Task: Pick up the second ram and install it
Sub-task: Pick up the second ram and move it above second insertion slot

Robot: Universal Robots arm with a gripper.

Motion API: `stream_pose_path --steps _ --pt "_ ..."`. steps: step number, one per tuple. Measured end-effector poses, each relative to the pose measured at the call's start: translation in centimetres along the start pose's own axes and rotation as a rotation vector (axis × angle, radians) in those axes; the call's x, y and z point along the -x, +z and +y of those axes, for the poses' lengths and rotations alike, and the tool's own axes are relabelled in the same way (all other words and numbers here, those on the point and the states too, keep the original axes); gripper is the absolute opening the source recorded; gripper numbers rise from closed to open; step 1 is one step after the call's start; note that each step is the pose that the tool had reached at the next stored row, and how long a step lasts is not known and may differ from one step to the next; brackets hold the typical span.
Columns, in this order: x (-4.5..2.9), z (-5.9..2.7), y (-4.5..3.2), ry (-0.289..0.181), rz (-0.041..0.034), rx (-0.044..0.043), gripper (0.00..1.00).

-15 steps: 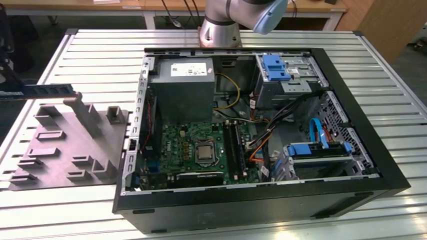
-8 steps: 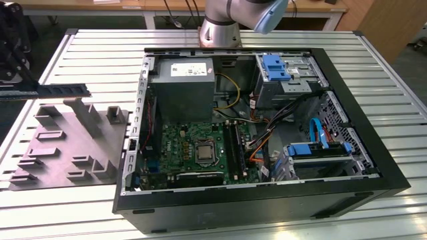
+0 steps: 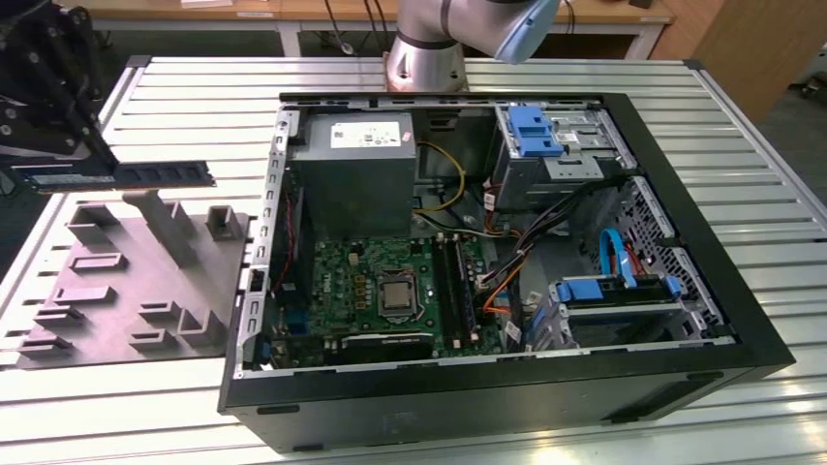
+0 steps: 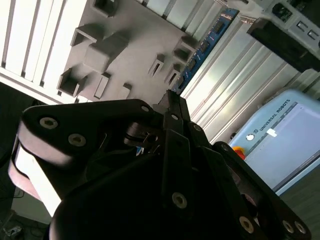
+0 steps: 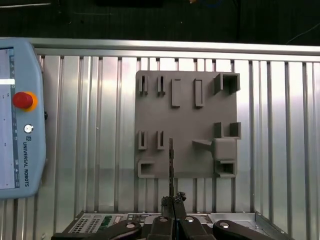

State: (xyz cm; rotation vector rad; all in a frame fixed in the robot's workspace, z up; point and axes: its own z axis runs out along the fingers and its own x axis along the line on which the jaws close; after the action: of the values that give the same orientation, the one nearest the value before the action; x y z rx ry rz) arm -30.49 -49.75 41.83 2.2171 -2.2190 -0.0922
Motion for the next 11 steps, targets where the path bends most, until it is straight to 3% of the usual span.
stream_pose_path --steps 11 --pt "0.01 -4.17 -0.18 0.0 -0.0001 0.0001 0.11"
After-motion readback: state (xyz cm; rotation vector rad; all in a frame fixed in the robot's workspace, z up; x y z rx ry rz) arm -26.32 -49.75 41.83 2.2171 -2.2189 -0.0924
